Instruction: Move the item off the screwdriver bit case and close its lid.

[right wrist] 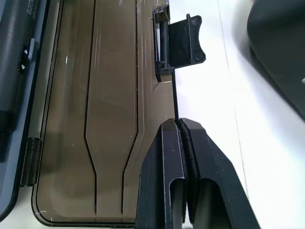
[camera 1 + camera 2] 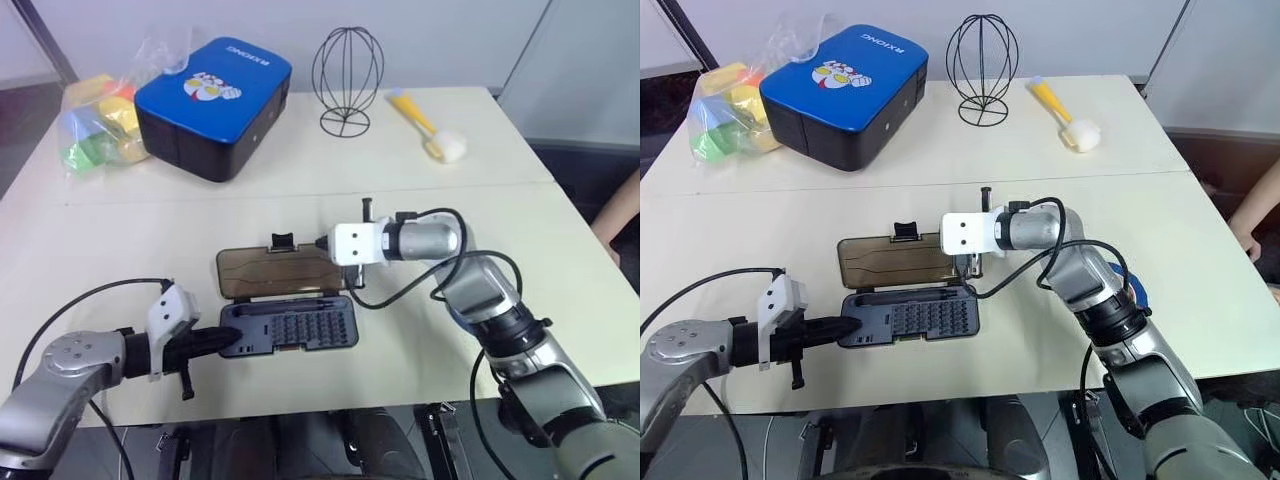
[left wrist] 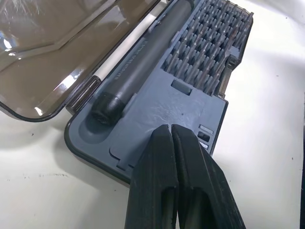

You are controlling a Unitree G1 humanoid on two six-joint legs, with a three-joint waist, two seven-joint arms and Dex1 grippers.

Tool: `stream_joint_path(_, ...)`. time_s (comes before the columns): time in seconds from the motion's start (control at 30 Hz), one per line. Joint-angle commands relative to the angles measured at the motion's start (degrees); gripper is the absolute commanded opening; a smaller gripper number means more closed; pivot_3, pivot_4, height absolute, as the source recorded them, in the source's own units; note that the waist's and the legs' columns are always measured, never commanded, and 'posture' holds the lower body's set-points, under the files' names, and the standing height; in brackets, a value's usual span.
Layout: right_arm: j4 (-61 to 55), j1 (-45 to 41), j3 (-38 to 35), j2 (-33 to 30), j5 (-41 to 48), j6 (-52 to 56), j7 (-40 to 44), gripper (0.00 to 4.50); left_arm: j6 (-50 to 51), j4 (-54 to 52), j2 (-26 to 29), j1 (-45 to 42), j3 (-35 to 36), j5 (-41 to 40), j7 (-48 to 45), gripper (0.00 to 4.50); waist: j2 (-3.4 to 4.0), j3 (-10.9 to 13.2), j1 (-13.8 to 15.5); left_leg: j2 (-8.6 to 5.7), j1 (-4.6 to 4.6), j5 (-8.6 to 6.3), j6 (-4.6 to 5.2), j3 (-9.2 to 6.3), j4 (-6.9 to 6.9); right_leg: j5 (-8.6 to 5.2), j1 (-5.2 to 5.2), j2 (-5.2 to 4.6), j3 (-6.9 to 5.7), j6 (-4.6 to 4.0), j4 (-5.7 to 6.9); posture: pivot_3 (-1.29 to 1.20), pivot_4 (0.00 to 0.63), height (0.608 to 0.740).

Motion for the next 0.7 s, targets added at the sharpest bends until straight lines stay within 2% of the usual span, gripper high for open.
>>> stream_joint_path(0.03,-4.2,0.8,-1.3,-0.8,1.4,-0.2,-0.4,0.00,6.6,-3.9,1.6,0.2,9.7,-10.3,0.1,0.06,-0.02,0.0,0.3,0.02,-0.01,0.00,0.00,-0.01,0.00,0.00,0.00,0.00,-0.01,0.00,0.00,0.00,0.150,0.737)
stream_joint_path(0.13,-4.6,1.2,-1.1,-1.1,1.4,-0.2,-0.9,0.00,12.3,-0.5,3.2,-1.3,18.2,-17.7,0.4,0.06,-0.02,0.0,0.3,0.01,-0.01,0.00,0.00,-0.01,0.01,0.00,0.00,0.00,-0.02,0.00,0.00,0.00,0.150,0.737)
stream_joint_path(0.23,-5.2,1.4,-1.2,-1.2,1.5,0.0,-1.3,0.00,13.5,7.1,5.6,-3.6,22.5,-17.9,0.1,0.06,-0.01,0.0,0.3,0.01,0.00,0.00,0.00,-0.02,0.02,-0.01,0.00,0.00,-0.03,-0.01,0.00,0.00,0.150,0.737)
stream_joint_path(0.33,-5.7,1.4,-1.1,-1.2,1.5,0.5,-1.4,0.00,8.3,14.6,7.9,-7.4,18.0,-11.1,-0.9,0.06,-0.01,0.0,0.3,-0.01,0.01,0.00,0.00,-0.02,0.02,-0.10,0.00,0.02,-0.06,-0.16,0.00,0.00,0.150,0.737)
stream_joint_path(0.4,-6.3,1.2,-0.9,-1.1,1.5,1.1,-1.3,0.00,3.9,20.9,7.4,-14.0,10.6,-5.5,-1.4,0.06,-0.01,0.0,0.5,-0.03,0.00,0.00,0.00,0.01,0.02,-0.10,0.01,-0.01,-0.05,-0.16,-0.02,0.00,0.150,0.737)
stream_joint_path(0.5,-7.5,1.2,-0.9,-1.3,1.7,2.2,-1.1,0.00,-1.5,30.6,3.1,-24.3,0.6,1.2,-2.4,0.06,-0.05,0.0,1.4,-0.07,-0.03,0.01,-0.02,-0.01,0.05,-0.09,0.04,-0.01,-0.06,-0.16,-0.04,0.00,0.150,0.737)
stream_joint_path(0.7,-10.0,1.8,-0.7,-2.3,2.0,3.8,-0.5,0.00,-10.1,46.0,-6.6,-38.9,-10.7,10.4,-4.0,0.06,-0.05,0.0,1.9,-0.06,-0.11,0.02,-0.03,0.02,0.10,0.01,-0.01,0.01,-0.08,0.02,-0.03,0.00,0.150,0.737)
